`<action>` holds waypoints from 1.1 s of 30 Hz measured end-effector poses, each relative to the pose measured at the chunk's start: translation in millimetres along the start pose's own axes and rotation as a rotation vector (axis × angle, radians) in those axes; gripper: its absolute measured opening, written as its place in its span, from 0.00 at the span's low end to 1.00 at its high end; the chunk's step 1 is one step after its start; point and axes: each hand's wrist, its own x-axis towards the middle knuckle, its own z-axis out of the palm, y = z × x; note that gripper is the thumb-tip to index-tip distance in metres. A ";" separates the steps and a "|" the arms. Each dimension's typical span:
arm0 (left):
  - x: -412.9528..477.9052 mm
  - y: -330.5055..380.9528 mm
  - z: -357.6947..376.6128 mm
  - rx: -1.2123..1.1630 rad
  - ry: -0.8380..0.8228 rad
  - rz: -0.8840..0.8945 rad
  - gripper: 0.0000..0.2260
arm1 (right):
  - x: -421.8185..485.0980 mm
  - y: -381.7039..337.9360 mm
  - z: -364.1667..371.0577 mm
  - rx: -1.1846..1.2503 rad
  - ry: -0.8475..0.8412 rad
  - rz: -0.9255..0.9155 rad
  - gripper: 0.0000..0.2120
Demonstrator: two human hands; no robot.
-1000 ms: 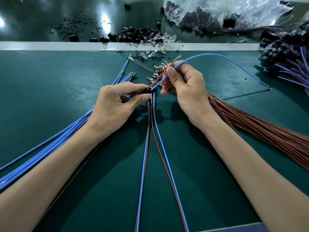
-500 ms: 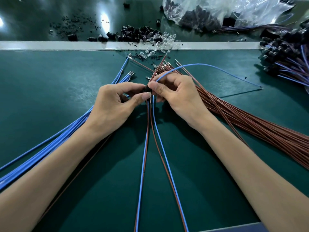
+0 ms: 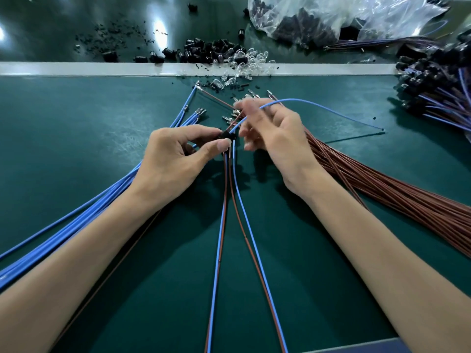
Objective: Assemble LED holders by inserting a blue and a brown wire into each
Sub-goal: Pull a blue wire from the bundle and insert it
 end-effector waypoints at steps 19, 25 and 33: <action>-0.3 -1.3 1.6 0.110 0.054 0.022 0.07 | -4.2 -4.1 0.4 -0.150 0.104 -0.159 0.12; -0.7 -2.2 1.0 0.139 0.088 0.016 0.07 | -1.0 -6.3 -3.3 0.067 0.212 -0.155 0.09; -1.7 0.9 1.1 0.139 0.062 0.007 0.07 | 0.8 -7.7 -7.3 -0.077 0.181 -0.163 0.12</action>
